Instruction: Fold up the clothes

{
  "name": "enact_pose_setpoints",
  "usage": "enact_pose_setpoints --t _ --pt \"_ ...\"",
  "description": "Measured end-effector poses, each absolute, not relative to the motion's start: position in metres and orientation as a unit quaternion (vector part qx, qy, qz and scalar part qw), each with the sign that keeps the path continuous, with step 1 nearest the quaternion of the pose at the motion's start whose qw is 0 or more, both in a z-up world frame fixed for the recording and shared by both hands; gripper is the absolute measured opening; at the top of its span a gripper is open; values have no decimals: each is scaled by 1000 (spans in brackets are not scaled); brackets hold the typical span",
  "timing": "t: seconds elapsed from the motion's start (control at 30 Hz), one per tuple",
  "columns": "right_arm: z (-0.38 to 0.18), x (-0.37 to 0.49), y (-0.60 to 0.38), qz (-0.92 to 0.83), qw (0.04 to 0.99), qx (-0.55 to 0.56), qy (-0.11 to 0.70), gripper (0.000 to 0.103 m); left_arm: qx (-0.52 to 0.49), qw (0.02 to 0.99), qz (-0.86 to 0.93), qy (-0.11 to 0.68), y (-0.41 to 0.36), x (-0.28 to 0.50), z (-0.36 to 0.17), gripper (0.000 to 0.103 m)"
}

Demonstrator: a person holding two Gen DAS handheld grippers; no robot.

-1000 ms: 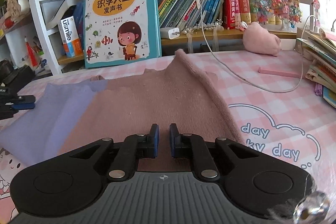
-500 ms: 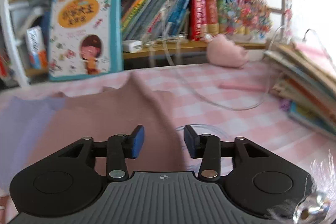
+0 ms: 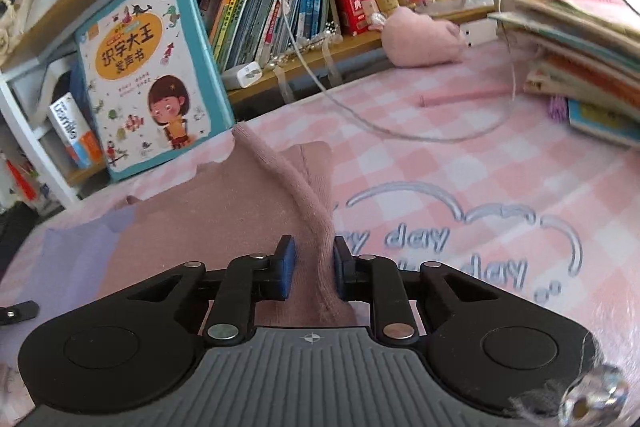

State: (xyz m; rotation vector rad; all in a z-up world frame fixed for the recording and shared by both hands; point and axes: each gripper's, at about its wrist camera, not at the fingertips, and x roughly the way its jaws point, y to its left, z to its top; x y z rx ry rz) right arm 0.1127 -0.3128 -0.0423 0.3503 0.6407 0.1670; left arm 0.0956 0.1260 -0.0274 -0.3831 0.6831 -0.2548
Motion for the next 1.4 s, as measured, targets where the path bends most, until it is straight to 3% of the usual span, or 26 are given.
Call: enact_pose_setpoints --t 0.4,0.6,0.7,0.77,0.93,1.07,1.2,1.23,1.3,1.4 --pt "-37 13 -302 110 918 192 330 18 -194 916 -115 332 148 15 -25 24" --pt "-22 -11 -279 79 944 69 313 23 -145 926 -113 330 137 10 -15 31" --pt "-15 -11 -262 75 953 -13 295 40 -127 941 -100 299 135 9 -4 37" --pt "-12 -7 -254 82 955 -50 279 40 -115 950 -94 274 135 11 4 41" --pt "-8 21 -244 102 958 -62 261 40 -85 960 -76 256 129 30 12 41" --pt "-8 39 -237 105 959 -67 255 35 -81 958 -84 263 122 45 14 41" --pt "-18 45 -235 91 952 -81 281 6 -68 957 -78 273 115 52 10 38" --pt "-19 44 -236 86 952 -82 282 4 -66 957 -72 275 115 53 8 34" --pt "-12 35 -245 92 958 -45 267 3 -58 956 -62 281 116 56 4 10" --pt "7 17 -266 112 967 41 227 2 -61 955 -62 285 120 54 1 10"
